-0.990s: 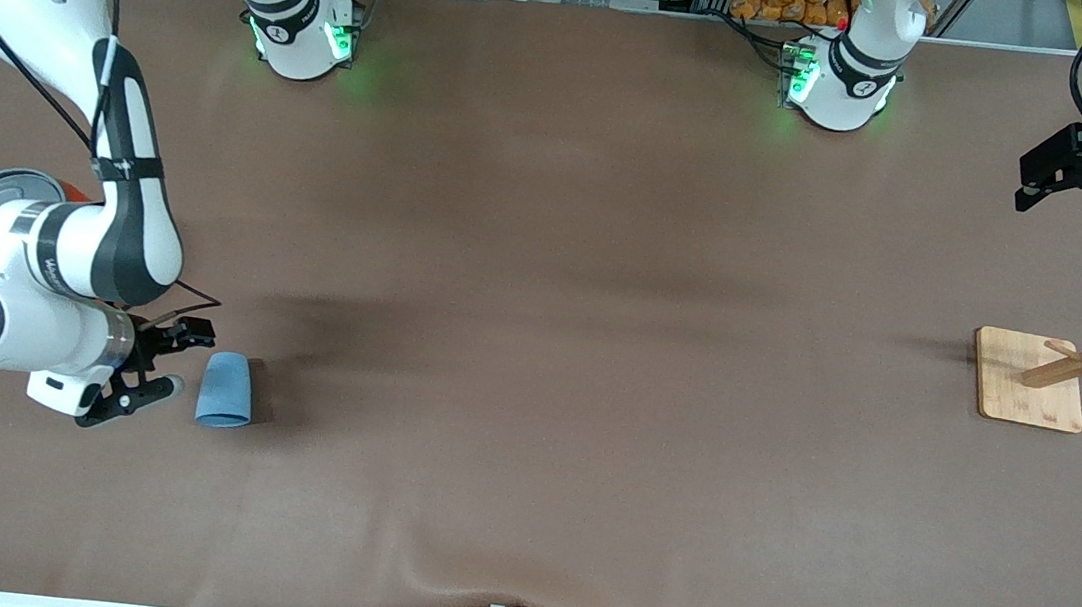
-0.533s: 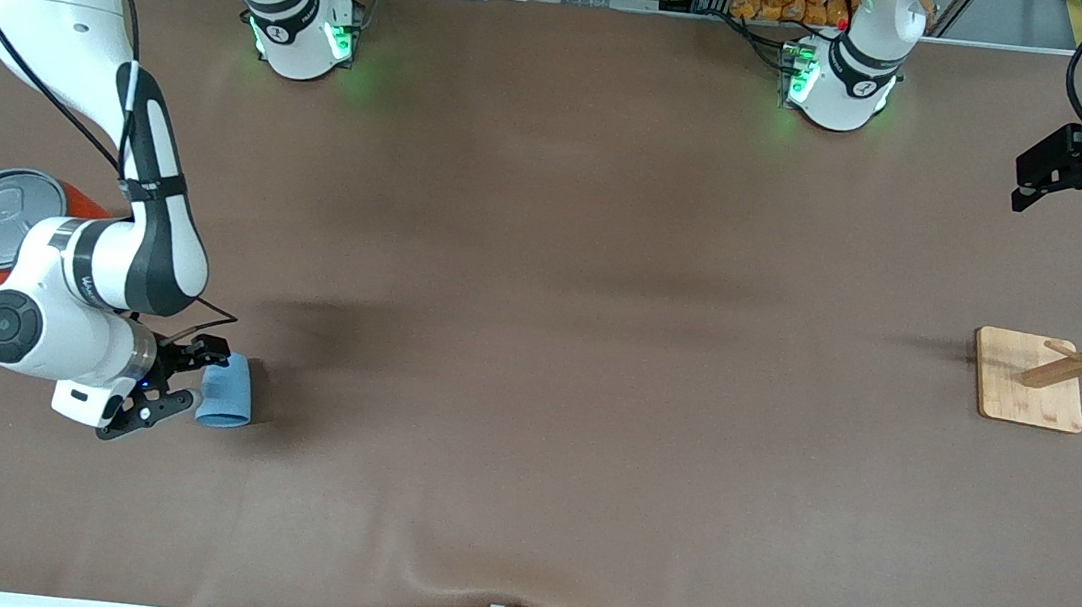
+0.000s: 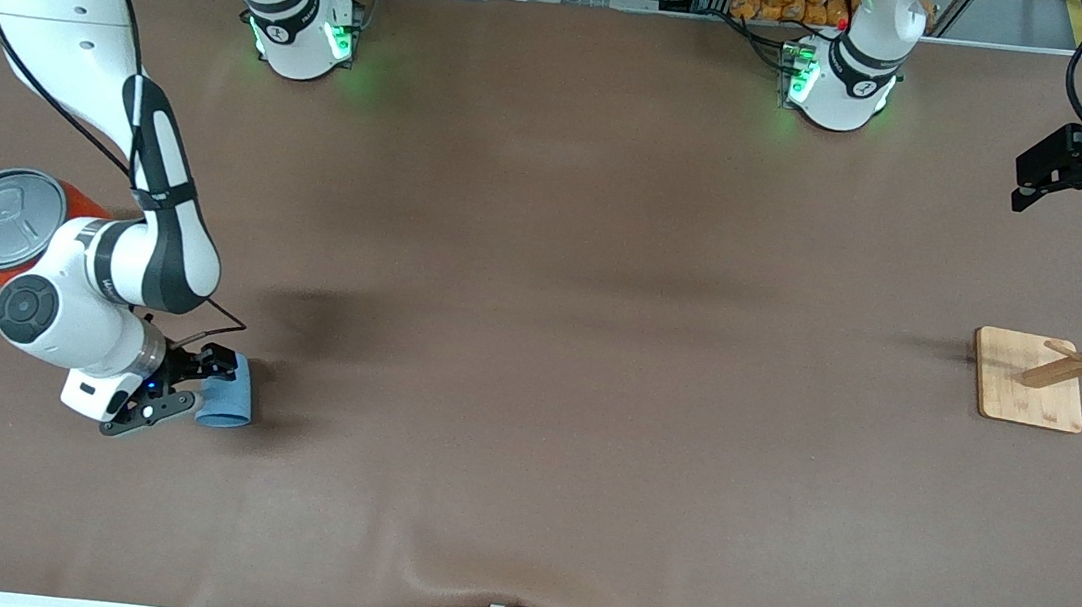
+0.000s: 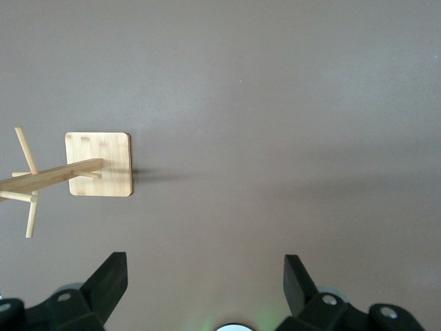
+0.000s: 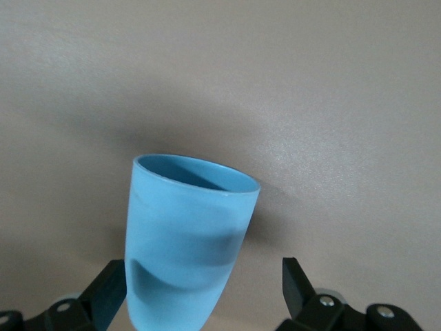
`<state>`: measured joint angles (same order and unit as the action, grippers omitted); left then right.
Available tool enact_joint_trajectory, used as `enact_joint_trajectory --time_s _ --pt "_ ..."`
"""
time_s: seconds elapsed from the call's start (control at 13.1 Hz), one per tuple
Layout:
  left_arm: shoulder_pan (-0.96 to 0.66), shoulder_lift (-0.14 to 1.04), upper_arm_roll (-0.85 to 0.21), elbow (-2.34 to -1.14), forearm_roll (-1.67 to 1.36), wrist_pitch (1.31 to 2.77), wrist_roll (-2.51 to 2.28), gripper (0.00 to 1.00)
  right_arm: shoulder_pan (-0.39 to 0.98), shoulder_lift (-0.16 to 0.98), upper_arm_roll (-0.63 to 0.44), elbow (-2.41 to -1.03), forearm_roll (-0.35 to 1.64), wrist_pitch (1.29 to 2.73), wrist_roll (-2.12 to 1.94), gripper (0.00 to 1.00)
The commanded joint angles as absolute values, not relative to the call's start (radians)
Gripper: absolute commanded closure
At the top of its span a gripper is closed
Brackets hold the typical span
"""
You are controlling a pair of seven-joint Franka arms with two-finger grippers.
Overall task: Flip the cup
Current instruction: 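Lower the open right gripper around the blue cup's body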
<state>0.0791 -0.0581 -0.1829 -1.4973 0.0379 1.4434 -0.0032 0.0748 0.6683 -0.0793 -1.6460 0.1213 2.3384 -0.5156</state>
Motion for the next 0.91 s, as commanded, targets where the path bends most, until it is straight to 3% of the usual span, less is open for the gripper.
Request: enact_joint_trajectory --time_s 0.0,0.15,0.84 --pt "0.087 -0.061 -0.187 -1.493 0.023 1.445 0.014 0.0 0.074 0.65 -0.075 -1.718 0.144 2.446 -0.532 0.0" --pt "0.089 -0.063 -0.187 -1.491 0.023 1.443 0.014 0.0 0.072 0.649 -0.063 -1.761 0.167 2.528 -0.523 0.0" --pt "0.089 -0.074 -0.187 -1.491 0.023 1.436 0.015 0.0 0.077 0.658 -0.063 -1.758 0.224 2.597 -0.509 0.0"
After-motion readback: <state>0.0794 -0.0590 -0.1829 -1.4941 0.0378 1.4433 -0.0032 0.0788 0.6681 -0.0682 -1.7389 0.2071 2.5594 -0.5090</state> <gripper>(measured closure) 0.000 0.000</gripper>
